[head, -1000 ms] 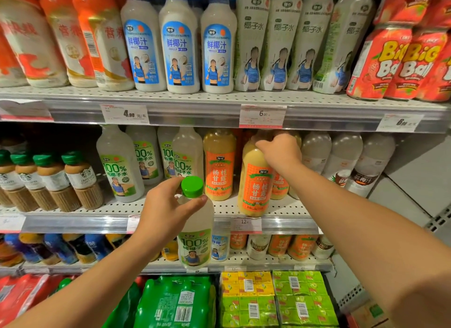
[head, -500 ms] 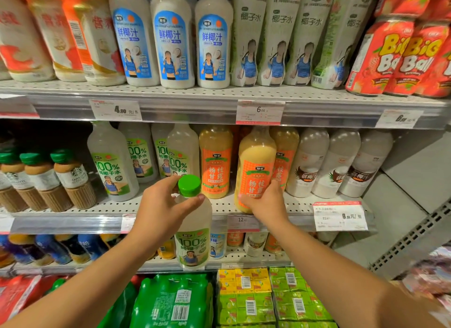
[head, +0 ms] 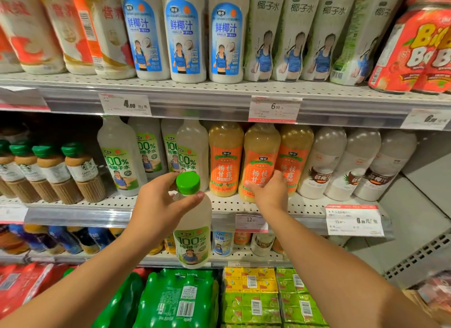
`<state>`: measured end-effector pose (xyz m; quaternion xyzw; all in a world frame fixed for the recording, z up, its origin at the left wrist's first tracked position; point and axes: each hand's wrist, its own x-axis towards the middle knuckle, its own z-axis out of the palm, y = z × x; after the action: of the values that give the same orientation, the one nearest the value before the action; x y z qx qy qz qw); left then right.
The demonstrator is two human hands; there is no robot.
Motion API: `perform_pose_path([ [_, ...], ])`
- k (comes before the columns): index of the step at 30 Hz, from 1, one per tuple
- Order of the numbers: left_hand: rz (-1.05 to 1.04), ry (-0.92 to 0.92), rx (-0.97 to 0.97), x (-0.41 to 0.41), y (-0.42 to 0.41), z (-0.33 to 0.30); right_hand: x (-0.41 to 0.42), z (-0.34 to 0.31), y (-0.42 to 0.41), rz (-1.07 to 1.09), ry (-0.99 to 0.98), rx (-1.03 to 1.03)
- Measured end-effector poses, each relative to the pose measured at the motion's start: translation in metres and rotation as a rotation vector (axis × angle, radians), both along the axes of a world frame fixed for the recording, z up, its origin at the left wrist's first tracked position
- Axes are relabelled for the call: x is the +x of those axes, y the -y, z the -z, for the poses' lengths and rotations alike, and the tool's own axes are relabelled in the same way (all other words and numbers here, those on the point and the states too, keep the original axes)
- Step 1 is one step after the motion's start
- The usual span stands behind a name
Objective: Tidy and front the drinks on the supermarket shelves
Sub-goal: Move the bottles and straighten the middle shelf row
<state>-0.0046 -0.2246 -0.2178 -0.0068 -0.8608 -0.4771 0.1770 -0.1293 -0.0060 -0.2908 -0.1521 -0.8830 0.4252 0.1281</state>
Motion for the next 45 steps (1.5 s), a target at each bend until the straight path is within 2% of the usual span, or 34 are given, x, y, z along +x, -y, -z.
perform_pose_path([
  [12, -0.049, -0.002, 0.000, 0.009, 0.010, 0.000, -0.016, 0.000, 0.005, 0.021, 0.007, -0.027],
  [16, -0.057, 0.004, 0.010, 0.011, 0.011, -0.003, 0.004, -0.003, 0.014, 0.001, 0.024, -0.069],
  [19, -0.051, 0.012, 0.042, 0.011, 0.014, -0.007, 0.052, 0.005, 0.037, -0.205, -0.178, -0.057],
  [23, -0.049, -0.004, 0.014, 0.013, 0.022, -0.012, 0.111, 0.005, 0.073, -0.671, 0.003, -0.245],
  [25, -0.049, -0.014, -0.002, 0.013, 0.028, -0.015, 0.127, 0.002, 0.092, -0.750, 0.053, -0.260],
  [28, -0.047, -0.023, -0.008, 0.014, 0.037, -0.019, 0.142, 0.000, 0.120, -0.686, -0.003, -0.229],
  [31, -0.034, -0.038, -0.010, 0.016, 0.048, -0.025, 0.146, 0.002, 0.147, -0.586, -0.122, -0.327],
  [35, 0.012, -0.058, -0.061, 0.015, 0.071, -0.035, 0.142, -0.003, 0.174, -0.434, -0.077, -0.223],
  [37, 0.098, -0.077, -0.178, 0.015, 0.089, -0.049, 0.132, -0.007, 0.182, -0.403, -0.103, -0.222],
  [39, 0.122, -0.271, -0.431, 0.010, 0.115, -0.065, 0.122, -0.018, 0.190, -0.379, -0.153, -0.228],
  [41, 0.042, -0.466, -0.676, 0.001, 0.142, -0.081, 0.112, -0.027, 0.197, -0.355, -0.165, -0.215],
  [43, -0.037, -0.452, -0.851, -0.012, 0.167, -0.093, 0.104, -0.033, 0.203, -0.331, -0.141, -0.175],
  [45, -0.085, -0.362, -0.978, -0.026, 0.182, -0.098, 0.096, -0.038, 0.208, -0.312, -0.108, -0.131],
])
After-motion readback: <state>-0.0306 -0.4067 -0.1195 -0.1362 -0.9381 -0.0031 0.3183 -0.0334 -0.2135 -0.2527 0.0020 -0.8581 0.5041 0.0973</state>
